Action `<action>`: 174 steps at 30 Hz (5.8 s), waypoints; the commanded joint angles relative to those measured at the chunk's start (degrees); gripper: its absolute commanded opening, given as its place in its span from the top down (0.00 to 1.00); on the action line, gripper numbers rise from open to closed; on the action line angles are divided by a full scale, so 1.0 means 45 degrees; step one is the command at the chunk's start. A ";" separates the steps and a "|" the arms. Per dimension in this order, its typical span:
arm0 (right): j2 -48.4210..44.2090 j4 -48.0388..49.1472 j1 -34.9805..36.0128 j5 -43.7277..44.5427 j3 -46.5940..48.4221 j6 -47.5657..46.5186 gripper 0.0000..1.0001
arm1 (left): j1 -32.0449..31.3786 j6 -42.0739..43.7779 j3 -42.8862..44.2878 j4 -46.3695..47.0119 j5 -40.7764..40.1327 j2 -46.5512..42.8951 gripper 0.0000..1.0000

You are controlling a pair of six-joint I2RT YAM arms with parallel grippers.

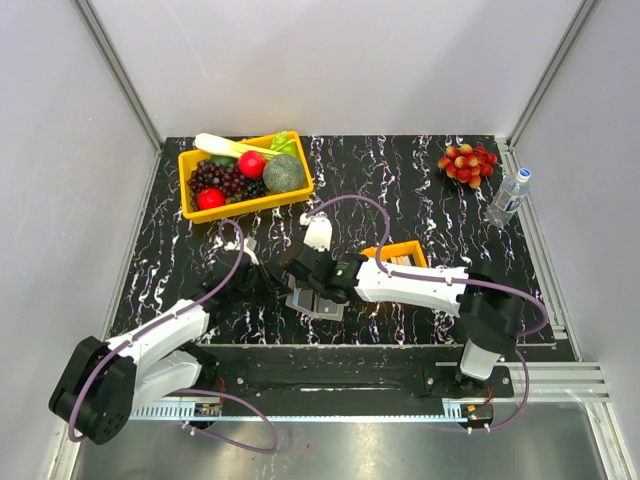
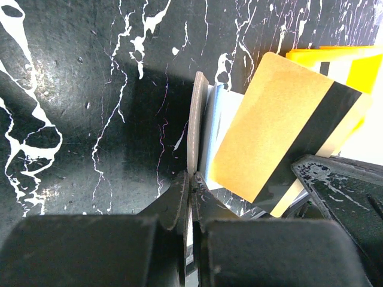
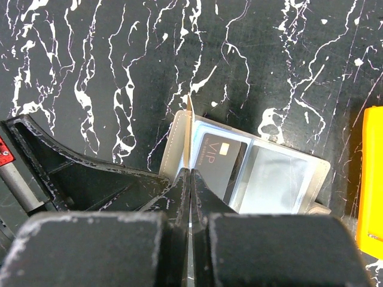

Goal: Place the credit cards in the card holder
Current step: Turn over the card slot in the card holder, then insert the credit card into the card slot.

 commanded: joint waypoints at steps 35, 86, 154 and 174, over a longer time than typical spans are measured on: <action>-0.3236 0.1756 -0.1465 -0.2916 -0.3141 0.0305 1.00 | -0.0071 0.0012 -0.0125 -0.0620 -0.0886 0.0765 1.00; 0.0182 0.4220 -0.2991 -0.6534 -0.5294 0.1634 1.00 | -0.0090 0.0012 -0.0477 -0.0171 -0.0710 0.1077 1.00; 0.0358 0.5527 -0.2873 -1.0127 -0.4395 0.1654 0.42 | -0.0090 -0.0164 -0.0477 -0.0425 -0.0905 0.0335 1.00; 0.0690 0.5528 -0.2815 -0.9210 -0.3536 0.0853 0.43 | -0.0090 -0.0164 -0.0458 -0.0308 -0.0846 0.0452 1.00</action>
